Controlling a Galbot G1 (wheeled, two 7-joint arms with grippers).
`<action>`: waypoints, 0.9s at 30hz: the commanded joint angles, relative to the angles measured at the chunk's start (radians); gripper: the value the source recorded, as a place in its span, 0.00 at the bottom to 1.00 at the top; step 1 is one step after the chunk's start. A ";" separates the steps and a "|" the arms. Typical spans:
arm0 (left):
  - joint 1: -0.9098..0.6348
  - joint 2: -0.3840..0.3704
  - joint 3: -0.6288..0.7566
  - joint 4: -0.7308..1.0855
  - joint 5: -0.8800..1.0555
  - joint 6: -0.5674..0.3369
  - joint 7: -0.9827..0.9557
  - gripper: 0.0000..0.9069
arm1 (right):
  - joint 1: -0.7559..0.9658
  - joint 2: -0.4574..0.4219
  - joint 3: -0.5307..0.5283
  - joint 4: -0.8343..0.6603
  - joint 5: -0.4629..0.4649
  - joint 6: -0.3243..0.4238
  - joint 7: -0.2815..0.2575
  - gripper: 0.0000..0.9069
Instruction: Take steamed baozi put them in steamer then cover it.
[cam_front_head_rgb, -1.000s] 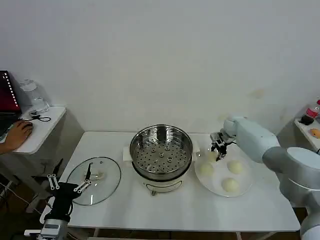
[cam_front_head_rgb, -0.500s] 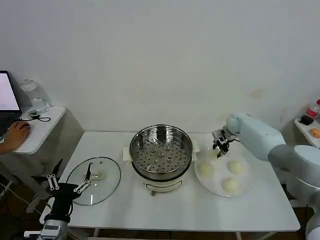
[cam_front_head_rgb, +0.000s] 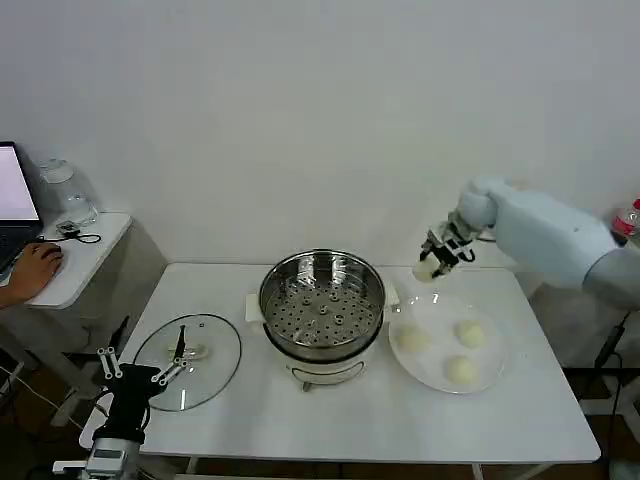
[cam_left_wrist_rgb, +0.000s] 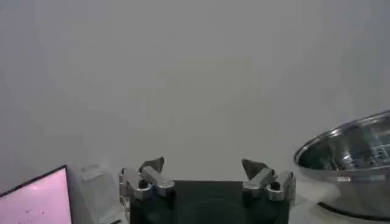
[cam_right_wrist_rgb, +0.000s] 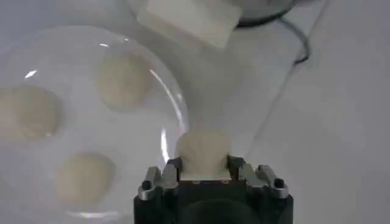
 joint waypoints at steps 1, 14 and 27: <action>0.002 0.000 0.001 -0.001 0.000 -0.001 0.001 1.00 | 0.162 -0.040 -0.064 0.245 -0.021 0.025 0.002 0.58; 0.014 -0.010 -0.006 -0.010 0.003 -0.005 0.001 1.00 | 0.131 0.072 -0.034 0.412 -0.200 0.100 0.058 0.58; 0.011 -0.009 -0.029 0.002 0.001 -0.004 0.000 1.00 | -0.047 0.181 0.015 0.257 -0.450 0.205 0.109 0.58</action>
